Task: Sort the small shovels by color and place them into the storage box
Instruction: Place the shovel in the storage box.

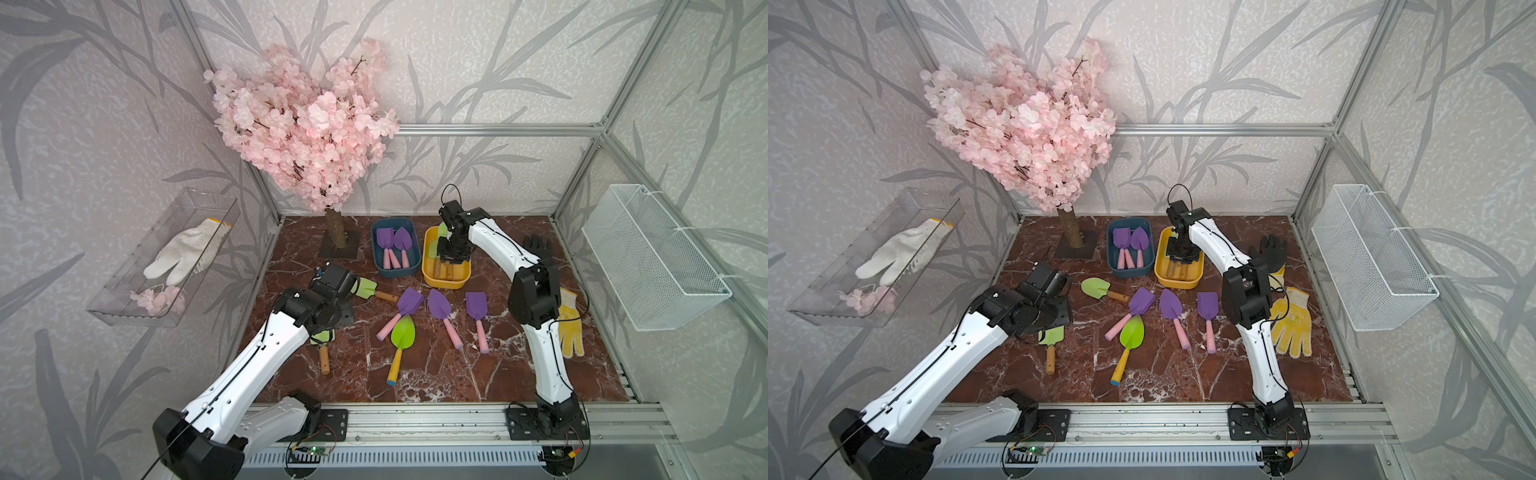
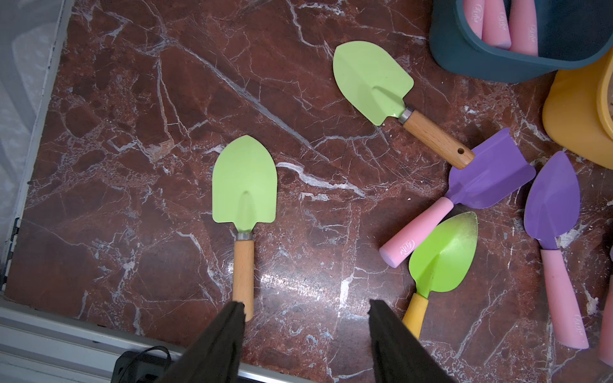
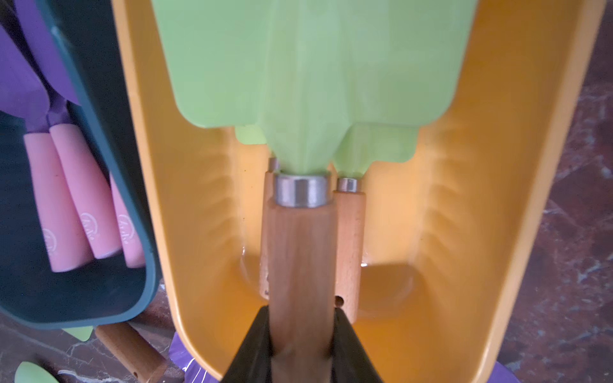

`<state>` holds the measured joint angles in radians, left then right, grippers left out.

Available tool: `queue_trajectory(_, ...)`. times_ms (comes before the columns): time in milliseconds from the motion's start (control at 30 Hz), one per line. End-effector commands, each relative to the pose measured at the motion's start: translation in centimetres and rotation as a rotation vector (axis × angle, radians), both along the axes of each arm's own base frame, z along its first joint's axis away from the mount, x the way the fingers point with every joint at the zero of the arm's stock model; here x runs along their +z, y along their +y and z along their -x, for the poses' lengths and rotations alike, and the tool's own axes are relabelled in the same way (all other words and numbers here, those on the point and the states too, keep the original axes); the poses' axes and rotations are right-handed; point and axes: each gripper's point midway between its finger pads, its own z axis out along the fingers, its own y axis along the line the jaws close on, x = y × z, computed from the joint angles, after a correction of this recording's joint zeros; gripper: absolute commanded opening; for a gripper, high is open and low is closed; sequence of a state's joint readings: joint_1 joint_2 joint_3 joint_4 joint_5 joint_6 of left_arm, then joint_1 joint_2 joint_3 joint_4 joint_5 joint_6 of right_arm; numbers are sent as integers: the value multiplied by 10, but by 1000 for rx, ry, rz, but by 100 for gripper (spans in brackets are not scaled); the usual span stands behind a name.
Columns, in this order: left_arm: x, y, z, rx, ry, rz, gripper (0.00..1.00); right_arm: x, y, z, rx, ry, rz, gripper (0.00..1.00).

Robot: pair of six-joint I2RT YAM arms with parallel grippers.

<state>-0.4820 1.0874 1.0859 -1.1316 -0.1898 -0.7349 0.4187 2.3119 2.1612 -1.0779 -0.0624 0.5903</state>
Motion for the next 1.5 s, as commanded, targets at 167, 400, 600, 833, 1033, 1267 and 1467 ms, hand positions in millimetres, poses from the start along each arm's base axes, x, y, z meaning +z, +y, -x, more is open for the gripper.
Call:
queue_trajectory(167, 3, 0, -2, 4, -2, 4, 63, -2, -22, 2, -15, 36, 44, 23)
queue_trajectory(400, 3, -1, -3, 5, -4, 5, 63, -15, -24, 11, -19, 68, 45, 23)
queue_trajectory(600, 2, -1, -3, 4, 0, 4, 63, -25, -26, 20, -15, 87, 52, 23)
queue_trajectory(833, 3, -2, -4, 1, -2, 5, 63, -33, -30, 24, -10, 98, 71, 23)
queue_trajectory(1033, 3, 0, -4, 4, -4, 1, 63, -36, -32, 24, -3, 99, 83, 23)
queue_trajectory(1267, 2, 1, -2, 6, -1, -4, 63, -39, -32, 23, 6, 105, 88, 25)
queue_trajectory(1467, 2, 1, -3, 5, -3, -2, 63, -42, -35, 23, 4, 114, 93, 27)
